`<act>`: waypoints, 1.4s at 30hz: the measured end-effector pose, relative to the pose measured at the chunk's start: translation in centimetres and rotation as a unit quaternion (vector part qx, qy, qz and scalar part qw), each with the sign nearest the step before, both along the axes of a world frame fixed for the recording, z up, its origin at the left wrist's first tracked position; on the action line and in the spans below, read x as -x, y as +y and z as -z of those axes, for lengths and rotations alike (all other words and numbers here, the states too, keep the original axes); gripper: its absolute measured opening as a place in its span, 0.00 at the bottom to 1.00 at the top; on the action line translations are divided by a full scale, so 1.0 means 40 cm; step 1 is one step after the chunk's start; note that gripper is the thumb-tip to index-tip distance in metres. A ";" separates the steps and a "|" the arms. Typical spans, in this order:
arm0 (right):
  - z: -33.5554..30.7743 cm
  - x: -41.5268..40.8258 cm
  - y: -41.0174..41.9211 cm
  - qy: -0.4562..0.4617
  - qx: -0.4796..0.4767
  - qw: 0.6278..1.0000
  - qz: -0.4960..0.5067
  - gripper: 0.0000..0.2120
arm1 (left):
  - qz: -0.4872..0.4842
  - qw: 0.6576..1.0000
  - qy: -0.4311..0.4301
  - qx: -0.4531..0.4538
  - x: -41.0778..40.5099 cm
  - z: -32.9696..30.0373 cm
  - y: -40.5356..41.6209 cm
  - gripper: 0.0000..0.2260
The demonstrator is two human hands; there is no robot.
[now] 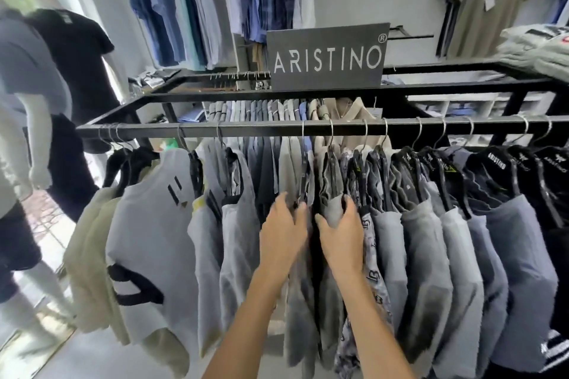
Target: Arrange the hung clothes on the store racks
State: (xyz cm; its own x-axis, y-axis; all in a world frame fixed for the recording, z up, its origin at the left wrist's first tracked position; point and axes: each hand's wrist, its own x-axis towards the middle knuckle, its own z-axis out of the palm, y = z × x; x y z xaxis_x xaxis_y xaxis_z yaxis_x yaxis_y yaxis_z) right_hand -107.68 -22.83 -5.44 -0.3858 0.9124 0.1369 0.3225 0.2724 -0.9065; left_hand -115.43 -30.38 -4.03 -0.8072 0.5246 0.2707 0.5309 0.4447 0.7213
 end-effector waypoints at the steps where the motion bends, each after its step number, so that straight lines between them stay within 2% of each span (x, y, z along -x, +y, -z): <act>1: -0.016 0.006 -0.016 0.023 -0.033 0.999 0.013 0.33 | -0.011 0.999 0.027 -0.028 0.017 -0.009 -0.019 0.21; 4: -0.066 0.049 -0.088 0.087 -0.148 0.985 -0.002 0.28 | -0.063 0.990 0.105 -0.076 0.084 -0.046 -0.082 0.14; 6: -0.086 0.092 -0.140 0.111 -0.152 0.980 -0.063 0.25 | -0.107 0.981 0.135 -0.092 0.140 -0.066 -0.124 0.11; 8: -0.088 0.140 -0.178 0.103 -0.111 0.981 -0.120 0.24 | -0.153 0.975 0.142 -0.075 0.199 -0.066 -0.162 0.13; 10: -0.085 0.184 -0.205 0.060 -0.041 0.985 -0.159 0.29 | -0.179 0.978 0.097 -0.038 0.252 -0.046 -0.194 0.16; 13: -0.075 0.256 -0.237 0.009 0.030 0.984 -0.177 0.35 | -0.164 0.985 0.025 0.042 0.317 -0.006 -0.234 0.22; 16: -0.063 0.334 -0.271 -0.036 0.066 0.984 -0.160 0.36 | -0.125 0.989 -0.062 0.056 0.364 0.027 -0.261 0.27; 19: -0.045 0.394 -0.305 -0.079 0.070 0.987 -0.119 0.36 | -0.069 0.994 -0.085 0.016 0.403 0.056 -0.268 0.19; 22: -0.033 0.425 -0.328 -0.080 0.096 0.990 -0.060 0.35 | -0.061 0.996 -0.071 0.010 0.413 0.052 -0.264 0.11; 24: -0.030 0.434 -0.334 -0.097 0.100 0.989 -0.040 0.27 | -0.060 0.996 -0.059 0.010 0.407 0.051 -0.262 0.08; 26: -0.032 0.431 -0.339 -0.104 0.084 0.990 -0.034 0.18 | -0.054 0.997 -0.054 0.009 0.398 0.049 -0.258 0.08; 29: -0.034 0.408 -0.333 -0.102 0.045 0.994 -0.014 0.14 | -0.037 0.998 -0.037 0.020 0.383 0.041 -0.244 0.09; 34: -0.065 0.340 -0.308 -0.080 0.008 0.997 0.021 0.08 | 0.006 1.000 -0.021 -0.014 0.320 0.001 -0.219 0.06; 39: -0.074 0.266 -0.265 -0.084 -0.005 0.996 0.031 0.15 | 0.013 1.000 -0.009 -0.007 0.249 -0.012 -0.174 0.11; 42: -0.068 0.237 -0.245 -0.074 0.000 0.997 0.035 0.14 | 0.021 1.000 -0.016 0.010 0.216 -0.008 -0.153 0.13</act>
